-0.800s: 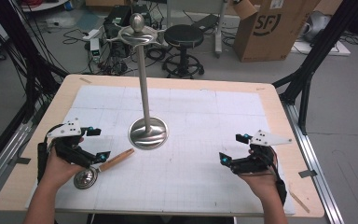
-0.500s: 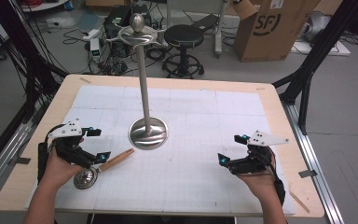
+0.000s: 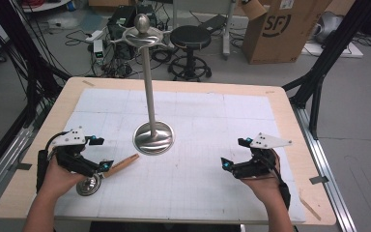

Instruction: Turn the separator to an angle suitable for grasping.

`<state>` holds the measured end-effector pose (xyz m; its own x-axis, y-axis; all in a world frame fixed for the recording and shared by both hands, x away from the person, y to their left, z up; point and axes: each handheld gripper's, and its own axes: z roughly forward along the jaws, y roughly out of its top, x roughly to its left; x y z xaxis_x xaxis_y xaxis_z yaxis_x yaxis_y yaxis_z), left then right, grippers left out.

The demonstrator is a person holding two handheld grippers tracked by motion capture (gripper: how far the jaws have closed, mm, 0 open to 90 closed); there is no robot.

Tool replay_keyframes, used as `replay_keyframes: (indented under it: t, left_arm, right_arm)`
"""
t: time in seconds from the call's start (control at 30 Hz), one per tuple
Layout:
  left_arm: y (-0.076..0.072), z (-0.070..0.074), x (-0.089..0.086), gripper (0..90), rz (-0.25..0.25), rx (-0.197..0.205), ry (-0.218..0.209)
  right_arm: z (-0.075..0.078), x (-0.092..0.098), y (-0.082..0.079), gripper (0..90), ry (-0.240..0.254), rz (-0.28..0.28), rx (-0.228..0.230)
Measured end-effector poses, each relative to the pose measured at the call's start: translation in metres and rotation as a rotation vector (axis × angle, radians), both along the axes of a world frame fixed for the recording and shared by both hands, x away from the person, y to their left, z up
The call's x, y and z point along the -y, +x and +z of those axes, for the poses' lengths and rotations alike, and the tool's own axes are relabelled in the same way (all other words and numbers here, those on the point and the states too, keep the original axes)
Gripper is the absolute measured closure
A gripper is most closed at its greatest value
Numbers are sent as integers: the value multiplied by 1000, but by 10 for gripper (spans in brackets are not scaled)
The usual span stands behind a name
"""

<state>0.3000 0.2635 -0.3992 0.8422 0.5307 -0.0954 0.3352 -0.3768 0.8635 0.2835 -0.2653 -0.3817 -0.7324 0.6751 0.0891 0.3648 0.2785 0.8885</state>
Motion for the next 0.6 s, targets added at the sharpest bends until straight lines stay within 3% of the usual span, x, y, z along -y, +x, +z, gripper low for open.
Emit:
replay_keyframes:
  t: [0.17,0.27,0.6]
  left_arm:
    - [0,-4,3,188,-26,-15,31]
    - [1,-9,9,236,-39,-35,88]
    - [4,-19,16,293,-48,-74,168]
  right_arm:
    - [-1,-1,1,17,-2,-1,-7]
    - [-1,-1,2,17,-5,0,-4]
    - [-3,-2,3,17,-19,-6,-11]
